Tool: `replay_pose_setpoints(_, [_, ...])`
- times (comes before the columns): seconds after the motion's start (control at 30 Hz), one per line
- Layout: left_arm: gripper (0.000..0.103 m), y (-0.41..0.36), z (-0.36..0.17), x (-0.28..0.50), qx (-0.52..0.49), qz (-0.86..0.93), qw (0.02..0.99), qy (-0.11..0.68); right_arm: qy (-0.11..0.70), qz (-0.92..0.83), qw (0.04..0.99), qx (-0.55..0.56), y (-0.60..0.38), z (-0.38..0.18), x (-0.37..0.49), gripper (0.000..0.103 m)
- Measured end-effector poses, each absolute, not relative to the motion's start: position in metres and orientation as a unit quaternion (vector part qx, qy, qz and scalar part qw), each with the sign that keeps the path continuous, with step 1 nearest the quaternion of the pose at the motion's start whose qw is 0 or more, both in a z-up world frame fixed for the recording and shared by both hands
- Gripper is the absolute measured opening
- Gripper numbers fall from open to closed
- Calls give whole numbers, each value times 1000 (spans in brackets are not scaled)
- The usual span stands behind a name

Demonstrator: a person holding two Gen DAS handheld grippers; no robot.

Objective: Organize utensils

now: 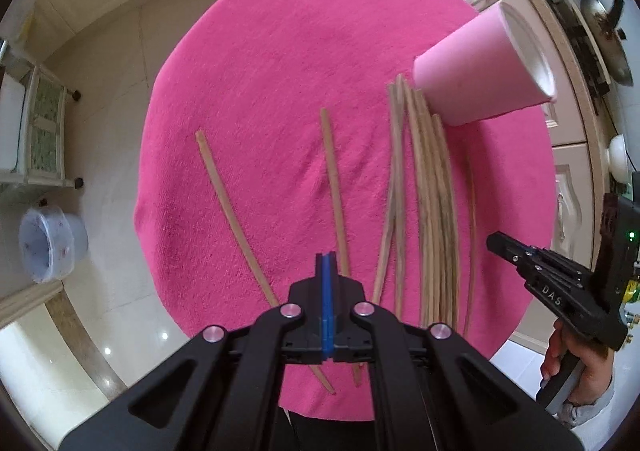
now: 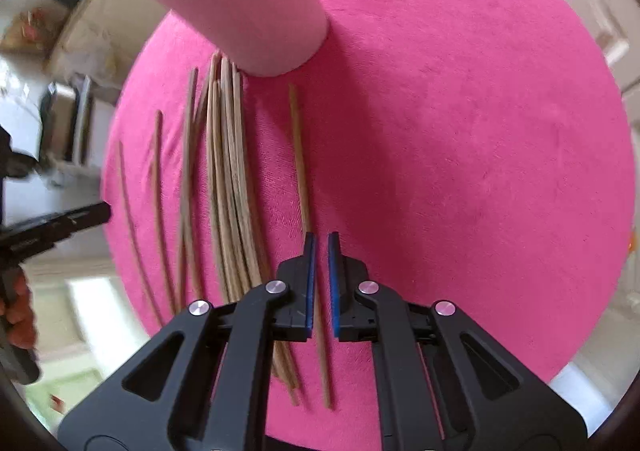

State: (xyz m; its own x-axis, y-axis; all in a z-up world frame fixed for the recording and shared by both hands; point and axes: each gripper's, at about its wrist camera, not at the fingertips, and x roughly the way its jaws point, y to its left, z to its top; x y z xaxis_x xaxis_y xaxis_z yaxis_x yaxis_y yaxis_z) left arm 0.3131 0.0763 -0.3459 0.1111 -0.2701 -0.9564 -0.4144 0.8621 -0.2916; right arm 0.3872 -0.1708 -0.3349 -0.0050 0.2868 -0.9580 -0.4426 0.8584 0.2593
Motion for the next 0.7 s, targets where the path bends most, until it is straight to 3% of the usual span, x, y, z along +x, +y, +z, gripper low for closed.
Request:
replay_pose_setpoints(0.07, [0, 81, -353, 307, -272, 59, 691, 667, 656, 262, 704, -82, -158, -335, 382, 10])
replay_pose_setpoints(0.13, [0, 87, -359, 301, -284, 71, 682, 670, 655, 259, 703, -103, -148, -339, 378, 21])
replay_pose_setpoints(0.2, [1, 89, -364, 297, -288, 78, 677, 673, 657, 259, 700, -108, -141, -341, 378, 42])
replay_pose_setpoints(0.23, [1, 90, -365, 295, -289, 80, 675, 674, 657, 261, 699, -108, -139, -342, 377, 43])
replay_pose_setpoints(0.27, [1, 91, -368, 294, -289, 85, 673, 675, 657, 261, 698, -114, -136, -344, 376, 43])
replay_pose_setpoints(0.47, [1, 92, -384, 292, -290, 88, 663, 685, 658, 246, 699, -133, -115, -347, 381, 19])
replay_pose_setpoints(0.7, [1, 84, -386, 300, -281, 92, 656, 694, 659, 248, 699, -127, -123, -348, 395, 10])
